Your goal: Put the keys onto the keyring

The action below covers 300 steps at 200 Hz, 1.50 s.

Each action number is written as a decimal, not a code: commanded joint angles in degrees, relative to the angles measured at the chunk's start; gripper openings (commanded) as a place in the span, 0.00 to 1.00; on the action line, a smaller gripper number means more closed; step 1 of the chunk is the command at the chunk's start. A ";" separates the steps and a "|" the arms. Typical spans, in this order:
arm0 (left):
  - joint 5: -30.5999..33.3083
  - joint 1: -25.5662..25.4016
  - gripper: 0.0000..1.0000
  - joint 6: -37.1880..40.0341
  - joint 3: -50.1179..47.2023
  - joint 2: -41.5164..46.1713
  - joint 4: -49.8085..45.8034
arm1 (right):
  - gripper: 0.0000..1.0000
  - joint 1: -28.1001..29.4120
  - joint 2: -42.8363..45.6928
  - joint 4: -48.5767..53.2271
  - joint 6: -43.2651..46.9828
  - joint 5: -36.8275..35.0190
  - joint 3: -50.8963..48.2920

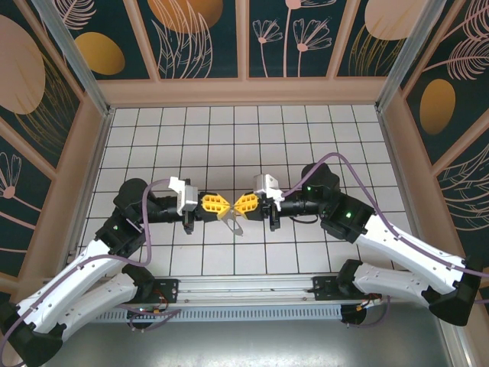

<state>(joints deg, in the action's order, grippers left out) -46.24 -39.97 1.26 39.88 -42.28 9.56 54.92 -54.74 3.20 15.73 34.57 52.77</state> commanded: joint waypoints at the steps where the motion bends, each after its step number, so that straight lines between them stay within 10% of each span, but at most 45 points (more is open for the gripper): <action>1: 4.84 0.09 0.00 1.68 -0.15 0.09 -2.43 | 0.00 -0.25 0.34 -1.57 0.67 -0.35 2.82; 109: 9.52 0.11 0.36 0.08 -1.17 0.09 -0.57 | 0.00 -0.19 -0.43 0.89 2.29 -5.26 3.21; 169: 22.37 0.12 0.53 -5.29 -6.81 3.94 1.86 | 0.00 -3.04 -5.13 4.39 1.77 -10.38 5.45; 240: 35.43 0.12 0.98 -11.55 -13.60 7.15 2.28 | 0.00 -15.50 -20.71 -0.96 -3.41 -9.44 9.63; 300: 40.51 0.10 0.98 -13.84 -16.65 7.59 3.89 | 0.00 -21.76 -42.43 -8.82 -7.21 -6.72 20.71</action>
<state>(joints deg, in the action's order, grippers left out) -8.58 -40.07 -10.41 24.16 -35.62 10.46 34.54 -92.05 0.60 11.07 26.04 68.20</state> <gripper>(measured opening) 0.985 0.044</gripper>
